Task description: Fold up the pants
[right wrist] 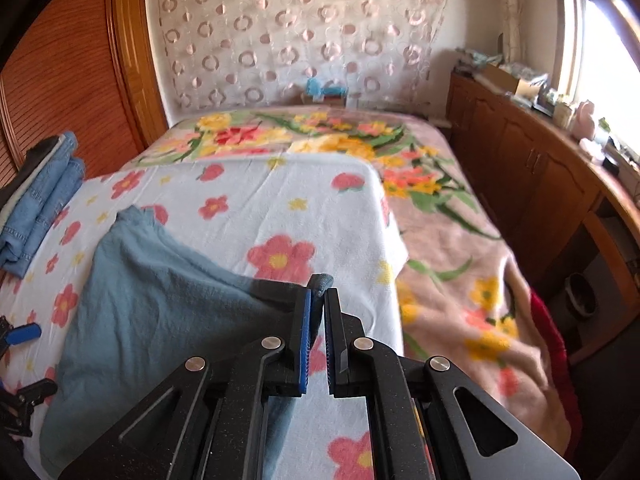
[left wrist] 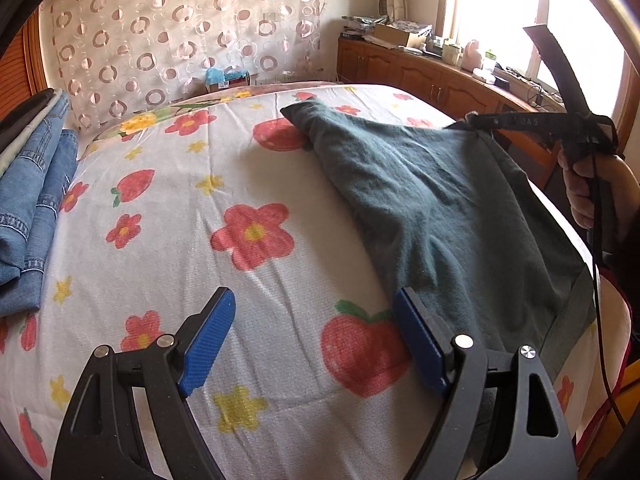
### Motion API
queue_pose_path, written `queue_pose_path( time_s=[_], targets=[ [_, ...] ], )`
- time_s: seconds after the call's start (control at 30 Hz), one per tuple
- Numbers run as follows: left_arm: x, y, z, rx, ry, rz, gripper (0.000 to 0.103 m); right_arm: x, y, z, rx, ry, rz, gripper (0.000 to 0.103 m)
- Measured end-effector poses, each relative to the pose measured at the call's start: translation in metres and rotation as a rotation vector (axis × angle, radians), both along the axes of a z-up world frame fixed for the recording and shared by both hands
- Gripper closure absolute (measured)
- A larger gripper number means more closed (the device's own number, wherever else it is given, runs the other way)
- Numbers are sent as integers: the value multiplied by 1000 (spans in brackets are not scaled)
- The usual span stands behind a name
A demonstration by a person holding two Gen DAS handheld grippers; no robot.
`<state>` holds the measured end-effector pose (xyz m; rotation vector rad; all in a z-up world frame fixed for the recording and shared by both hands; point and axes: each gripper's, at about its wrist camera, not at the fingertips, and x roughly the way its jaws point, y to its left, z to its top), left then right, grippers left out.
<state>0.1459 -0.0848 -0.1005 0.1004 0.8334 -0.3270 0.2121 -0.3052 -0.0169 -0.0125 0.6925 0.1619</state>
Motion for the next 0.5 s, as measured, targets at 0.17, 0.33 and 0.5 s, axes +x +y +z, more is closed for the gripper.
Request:
queue_pose_path(
  time_s=[0.17,0.33,0.5],
  targets=[
    [0,0,0,1,-2,-1,20,-20,-4,3,8,1,22,88],
    [-1,1,0,4,-8,0,20,-57,-9,3,28,-19,23,75],
    [-9,4,7,7,-33,8,20,-103,-8,-3,33,-41,47,74]
  ],
)
